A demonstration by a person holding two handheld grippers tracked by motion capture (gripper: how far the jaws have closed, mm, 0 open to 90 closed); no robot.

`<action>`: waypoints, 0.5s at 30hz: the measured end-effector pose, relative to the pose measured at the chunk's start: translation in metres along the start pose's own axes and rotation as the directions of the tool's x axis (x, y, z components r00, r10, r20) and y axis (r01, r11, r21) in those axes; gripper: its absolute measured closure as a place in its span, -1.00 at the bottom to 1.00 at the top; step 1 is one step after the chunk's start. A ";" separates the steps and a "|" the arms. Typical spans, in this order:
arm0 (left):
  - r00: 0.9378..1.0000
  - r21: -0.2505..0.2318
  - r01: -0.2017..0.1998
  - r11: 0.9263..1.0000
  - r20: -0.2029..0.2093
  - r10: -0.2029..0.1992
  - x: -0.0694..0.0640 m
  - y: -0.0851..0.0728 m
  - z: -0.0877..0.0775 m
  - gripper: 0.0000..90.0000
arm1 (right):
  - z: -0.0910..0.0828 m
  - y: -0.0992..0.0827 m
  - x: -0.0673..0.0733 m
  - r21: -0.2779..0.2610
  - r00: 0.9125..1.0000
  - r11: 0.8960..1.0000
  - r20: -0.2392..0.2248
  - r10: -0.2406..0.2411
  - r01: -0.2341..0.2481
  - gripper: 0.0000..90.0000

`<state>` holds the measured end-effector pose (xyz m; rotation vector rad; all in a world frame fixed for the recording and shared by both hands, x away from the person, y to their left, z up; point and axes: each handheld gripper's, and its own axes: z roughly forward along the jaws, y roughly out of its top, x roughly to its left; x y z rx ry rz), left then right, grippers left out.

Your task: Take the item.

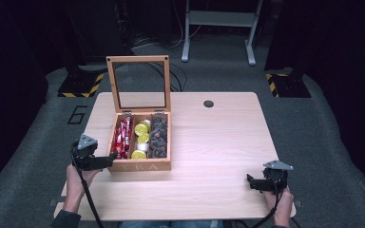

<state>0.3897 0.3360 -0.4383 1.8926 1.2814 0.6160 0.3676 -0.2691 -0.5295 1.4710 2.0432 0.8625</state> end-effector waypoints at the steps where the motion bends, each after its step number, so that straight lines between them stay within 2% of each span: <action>1: 1.000 0.000 0.000 1.000 0.000 0.000 0.000 0.000 0.000 -0.77 | 0.000 0.000 0.000 0.000 1.000 1.000 0.000 0.000 0.000 -0.97; 8: 1.000 0.005 -0.012 1.000 0.015 0.012 -0.003 0.014 0.011 -0.72 | 0.000 0.000 0.000 -0.001 1.000 1.000 0.000 0.000 0.000 -0.97; 15: 1.000 0.021 -0.003 1.000 0.031 0.003 -0.003 0.024 0.025 -0.70 | 0.000 0.000 0.000 -0.007 1.000 1.000 0.001 0.000 0.000 -0.97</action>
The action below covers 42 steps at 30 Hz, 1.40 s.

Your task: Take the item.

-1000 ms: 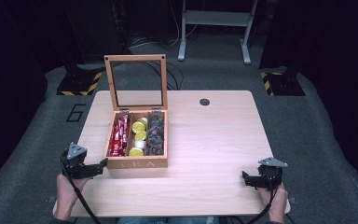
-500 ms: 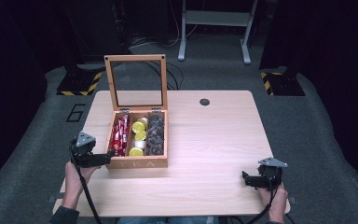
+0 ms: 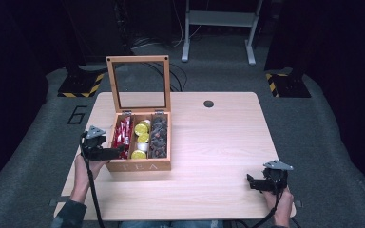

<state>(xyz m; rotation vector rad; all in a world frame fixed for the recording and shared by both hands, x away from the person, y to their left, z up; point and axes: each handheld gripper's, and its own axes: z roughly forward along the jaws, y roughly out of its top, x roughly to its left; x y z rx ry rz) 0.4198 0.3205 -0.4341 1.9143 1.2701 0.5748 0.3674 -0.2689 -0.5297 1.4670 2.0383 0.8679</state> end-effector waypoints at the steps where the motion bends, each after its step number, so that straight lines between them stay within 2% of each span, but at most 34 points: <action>1: 1.000 0.010 -0.006 1.000 -0.006 0.006 0.000 0.003 0.004 -0.69 | 0.000 0.000 0.000 -0.002 1.000 1.000 0.001 -0.004 0.004 -0.97; 4: 1.000 0.020 -0.009 1.000 0.000 0.009 0.000 0.005 0.008 -0.69 | 0.000 0.000 0.000 0.000 1.000 1.000 0.005 0.000 0.000 -0.97; 7: 1.000 0.031 0.006 0.999 0.008 -0.006 0.001 0.007 0.015 -0.65 | 0.000 0.000 0.001 0.000 1.000 1.000 0.005 -0.001 0.001 -0.97; 12: 0.999 0.038 0.026 0.999 0.034 -0.028 0.004 0.011 0.023 -0.32 | -0.001 0.000 0.000 0.002 1.000 1.000 0.004 -0.004 0.004 -0.97; 15: 0.999 0.049 0.031 0.998 0.027 -0.032 0.005 0.014 0.029 -0.19 | 0.000 0.000 0.000 0.001 1.000 1.000 0.005 -0.003 0.003 -0.97; 20: 1.000 0.077 0.011 0.997 0.001 -0.011 0.007 0.015 0.037 0.12 | 0.000 0.000 0.001 -0.001 1.000 1.000 0.006 0.000 0.000 -0.97; 28: 1.000 0.102 0.024 0.994 0.003 -0.024 0.006 0.014 0.046 0.31 | 0.000 0.000 0.000 -0.001 1.000 1.000 0.005 -0.003 0.003 -0.97; 33: 0.998 0.132 0.055 0.990 0.004 -0.056 0.005 0.017 0.049 0.41 | 0.000 0.000 0.000 -0.001 1.000 1.000 0.005 -0.003 0.003 -0.97; 40: 0.994 0.134 0.103 0.986 0.032 -0.109 0.011 0.014 0.050 0.57 | 0.000 0.000 0.000 -0.001 1.000 1.000 0.004 -0.003 0.003 -0.97; 42: 0.992 0.121 0.120 0.985 0.033 -0.125 0.011 0.014 0.051 0.61 | 0.000 0.000 0.000 -0.001 1.000 1.000 0.004 -0.001 0.001 -0.97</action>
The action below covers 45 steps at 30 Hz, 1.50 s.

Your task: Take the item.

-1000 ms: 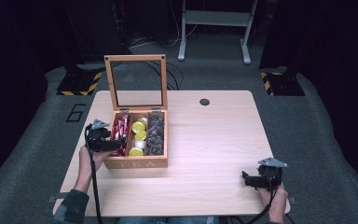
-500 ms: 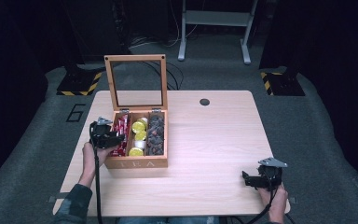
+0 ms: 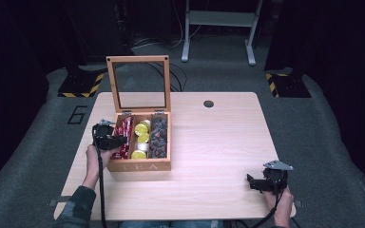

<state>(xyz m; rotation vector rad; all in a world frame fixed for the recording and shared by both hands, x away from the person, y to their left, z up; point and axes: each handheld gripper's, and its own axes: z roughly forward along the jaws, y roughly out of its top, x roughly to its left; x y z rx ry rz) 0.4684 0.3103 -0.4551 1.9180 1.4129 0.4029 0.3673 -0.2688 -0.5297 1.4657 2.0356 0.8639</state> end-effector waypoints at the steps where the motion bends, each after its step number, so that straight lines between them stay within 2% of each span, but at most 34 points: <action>1: 1.000 -0.001 0.001 1.000 -0.005 -0.001 0.000 0.000 0.000 0.63 | 0.000 0.000 0.000 0.000 1.000 1.000 0.000 -0.002 0.002 -0.97; 8: 1.000 -0.012 0.018 1.000 -0.023 -0.018 0.001 -0.003 0.000 0.85 | 0.000 0.000 0.000 0.001 1.000 1.000 -0.001 0.002 -0.002 -0.97; 11: 0.999 -0.021 0.025 0.999 -0.019 -0.026 0.001 -0.004 -0.001 0.87 | 0.000 0.000 0.000 0.001 1.000 1.000 -0.002 0.002 -0.002 -0.97; 14: 0.999 -0.054 0.040 0.998 -0.020 -0.041 0.002 -0.004 -0.004 0.88 | 0.000 0.000 0.000 0.002 1.000 1.000 -0.002 0.001 -0.001 -0.97; 17: 0.999 -0.072 0.049 0.996 0.001 -0.049 0.001 -0.005 -0.009 0.88 | 0.000 0.000 0.000 0.002 1.000 1.000 -0.002 0.001 -0.001 -0.97; 33: 0.999 -0.140 0.024 0.990 0.042 -0.019 -0.004 -0.001 -0.035 0.88 | 0.000 0.000 0.000 0.000 1.000 1.000 -0.003 0.003 -0.003 -0.97; 45: 0.998 -0.163 0.003 0.987 0.058 0.007 -0.011 0.002 -0.043 0.88 | 0.000 0.000 0.000 0.000 1.000 1.000 -0.003 0.003 -0.003 -0.97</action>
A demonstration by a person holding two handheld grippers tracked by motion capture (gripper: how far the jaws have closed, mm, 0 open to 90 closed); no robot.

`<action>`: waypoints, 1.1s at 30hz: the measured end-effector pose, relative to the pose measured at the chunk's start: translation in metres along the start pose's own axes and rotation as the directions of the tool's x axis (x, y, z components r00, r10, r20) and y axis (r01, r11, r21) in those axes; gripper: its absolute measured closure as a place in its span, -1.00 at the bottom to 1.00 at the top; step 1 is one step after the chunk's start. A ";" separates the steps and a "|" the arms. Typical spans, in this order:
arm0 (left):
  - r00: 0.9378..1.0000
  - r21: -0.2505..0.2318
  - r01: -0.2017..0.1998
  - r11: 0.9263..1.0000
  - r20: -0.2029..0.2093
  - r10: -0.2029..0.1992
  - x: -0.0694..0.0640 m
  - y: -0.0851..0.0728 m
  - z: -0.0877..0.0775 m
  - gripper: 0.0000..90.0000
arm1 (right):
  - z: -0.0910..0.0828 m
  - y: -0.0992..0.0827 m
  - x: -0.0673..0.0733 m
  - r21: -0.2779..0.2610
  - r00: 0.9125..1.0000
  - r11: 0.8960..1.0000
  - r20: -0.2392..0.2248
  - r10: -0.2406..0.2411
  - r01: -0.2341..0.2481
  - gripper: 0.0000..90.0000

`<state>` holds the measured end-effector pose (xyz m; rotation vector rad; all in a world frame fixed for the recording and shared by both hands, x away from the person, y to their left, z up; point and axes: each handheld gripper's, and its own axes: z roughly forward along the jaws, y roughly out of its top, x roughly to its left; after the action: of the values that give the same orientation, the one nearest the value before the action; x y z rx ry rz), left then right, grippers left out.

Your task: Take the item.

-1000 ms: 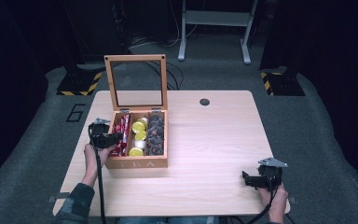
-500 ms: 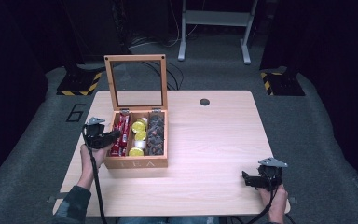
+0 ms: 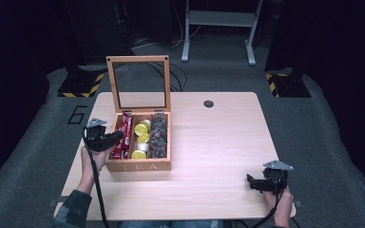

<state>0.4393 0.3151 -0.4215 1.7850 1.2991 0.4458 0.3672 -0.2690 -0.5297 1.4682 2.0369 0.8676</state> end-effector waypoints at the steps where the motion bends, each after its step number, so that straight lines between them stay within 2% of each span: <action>1: 1.000 0.001 0.001 1.000 0.002 -0.001 -0.001 0.001 -0.001 0.88 | 0.000 0.000 0.000 0.000 1.000 1.000 0.000 0.001 -0.001 -0.97; 13: 0.999 -0.015 -0.021 1.000 0.024 0.021 -0.011 0.009 -0.004 0.88 | 0.000 0.000 0.000 0.000 1.000 1.000 0.000 0.001 -0.001 -0.97; 33: 0.996 -0.035 -0.064 0.997 0.058 0.066 -0.031 0.020 0.000 0.88 | 0.000 0.000 0.000 0.001 1.000 1.000 -0.001 0.002 -0.002 -0.97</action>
<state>0.4389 0.2850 -0.3997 1.8031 1.1894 0.4448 0.3672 -0.2690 -0.5297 1.4705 2.0371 0.8684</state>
